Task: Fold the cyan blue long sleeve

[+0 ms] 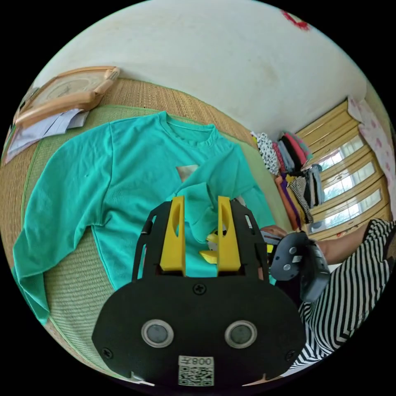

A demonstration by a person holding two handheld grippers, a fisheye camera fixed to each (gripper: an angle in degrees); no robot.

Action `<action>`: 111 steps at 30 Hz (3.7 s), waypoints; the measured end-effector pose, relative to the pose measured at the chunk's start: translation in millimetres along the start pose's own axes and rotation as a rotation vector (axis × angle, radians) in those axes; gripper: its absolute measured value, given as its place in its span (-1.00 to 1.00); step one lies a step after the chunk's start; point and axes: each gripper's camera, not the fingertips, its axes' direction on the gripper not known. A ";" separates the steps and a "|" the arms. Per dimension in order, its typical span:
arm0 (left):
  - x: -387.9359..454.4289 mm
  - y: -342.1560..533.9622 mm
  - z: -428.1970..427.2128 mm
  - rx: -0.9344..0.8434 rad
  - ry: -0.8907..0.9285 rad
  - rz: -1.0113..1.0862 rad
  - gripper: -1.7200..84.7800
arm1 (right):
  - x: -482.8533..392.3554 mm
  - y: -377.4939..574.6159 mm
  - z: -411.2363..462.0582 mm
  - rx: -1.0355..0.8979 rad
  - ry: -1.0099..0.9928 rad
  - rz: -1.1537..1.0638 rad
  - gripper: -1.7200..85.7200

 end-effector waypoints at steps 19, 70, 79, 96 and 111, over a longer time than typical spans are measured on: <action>-121.8 38.3 -80.6 0.147 0.054 -0.343 -0.91 | 99.1 68.1 -14.5 0.164 -0.168 0.369 -0.87; 103.8 -238.5 443.6 -0.200 0.024 0.415 -0.95 | 367.1 510.2 -62.0 0.119 -0.265 1.230 -0.95; 107.5 -240.9 517.9 -0.254 0.007 0.361 -0.95 | 370.5 502.7 -64.7 0.077 -0.236 1.144 -0.80; 129.5 -223.6 528.9 -0.156 0.032 0.428 -0.96 | 373.8 520.7 -102.4 0.138 -0.220 1.215 -0.94; 157.1 -147.0 518.3 -0.351 0.043 0.528 -0.95 | 358.6 444.6 -64.3 -0.099 -0.136 0.953 -0.96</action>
